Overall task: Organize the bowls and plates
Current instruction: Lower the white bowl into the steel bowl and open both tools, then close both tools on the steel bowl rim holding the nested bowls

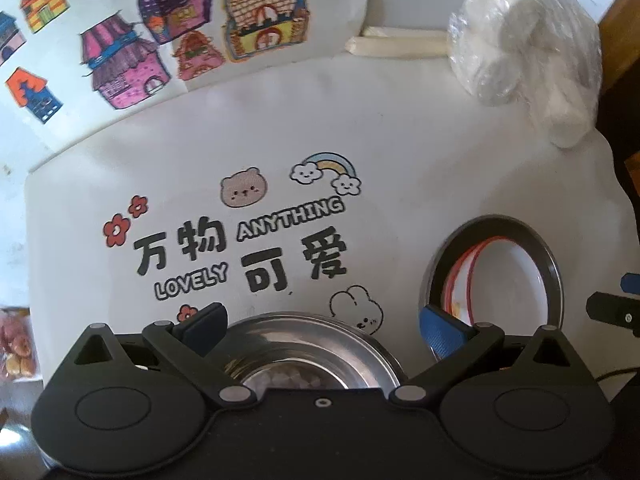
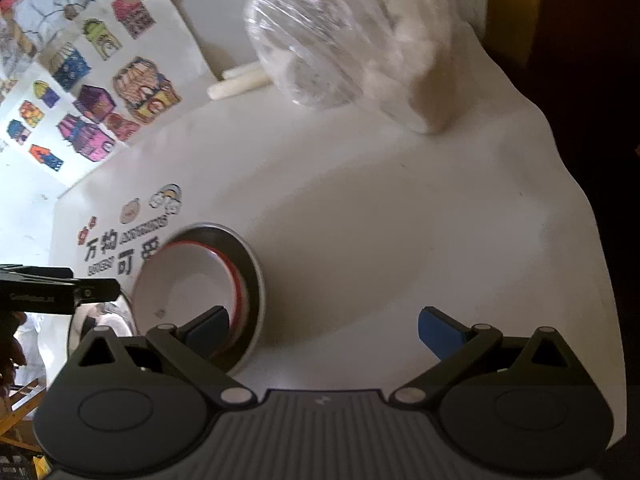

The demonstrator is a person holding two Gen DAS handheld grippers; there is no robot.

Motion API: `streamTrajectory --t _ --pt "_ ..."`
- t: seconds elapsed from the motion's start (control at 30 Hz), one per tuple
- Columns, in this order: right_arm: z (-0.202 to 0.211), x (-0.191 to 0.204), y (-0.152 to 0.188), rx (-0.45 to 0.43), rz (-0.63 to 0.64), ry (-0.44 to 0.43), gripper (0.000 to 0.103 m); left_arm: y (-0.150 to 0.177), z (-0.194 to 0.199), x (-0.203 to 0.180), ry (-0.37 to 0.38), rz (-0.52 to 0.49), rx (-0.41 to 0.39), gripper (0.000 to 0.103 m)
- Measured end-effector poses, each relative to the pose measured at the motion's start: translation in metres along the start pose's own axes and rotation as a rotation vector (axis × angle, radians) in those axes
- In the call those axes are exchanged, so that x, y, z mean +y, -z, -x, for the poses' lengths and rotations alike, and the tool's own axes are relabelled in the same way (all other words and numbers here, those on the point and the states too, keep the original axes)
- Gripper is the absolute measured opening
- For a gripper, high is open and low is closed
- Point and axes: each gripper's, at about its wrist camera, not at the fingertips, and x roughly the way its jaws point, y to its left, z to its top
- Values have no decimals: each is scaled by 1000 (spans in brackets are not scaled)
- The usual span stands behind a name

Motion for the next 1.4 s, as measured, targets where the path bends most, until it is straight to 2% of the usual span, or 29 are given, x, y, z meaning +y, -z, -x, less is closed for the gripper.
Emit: streamTrajectory --t 0.13,0.33,0.7,0.93,1.17,1.4 --pt "-1 0 4 18 2 10 103 0 -3 -6 37 -23 6 102" --pt "-5 3 7 45 29 25 103 2 -12 -19 12 -85 25 102" --pt "-15 13 5 52 111 41 103 -1 -18 -41 -104 -211 25 102" --pt "-21 20 1 43 177 67 103 -8 -16 -45 -153 -217 19 102" --pt "-26 32 -1 36 263 94 103 -7 -19 -53 -200 -269 18 101" --pt "-28 35 -1 37 292 67 93 -1 -21 -67 -189 -297 5 80"
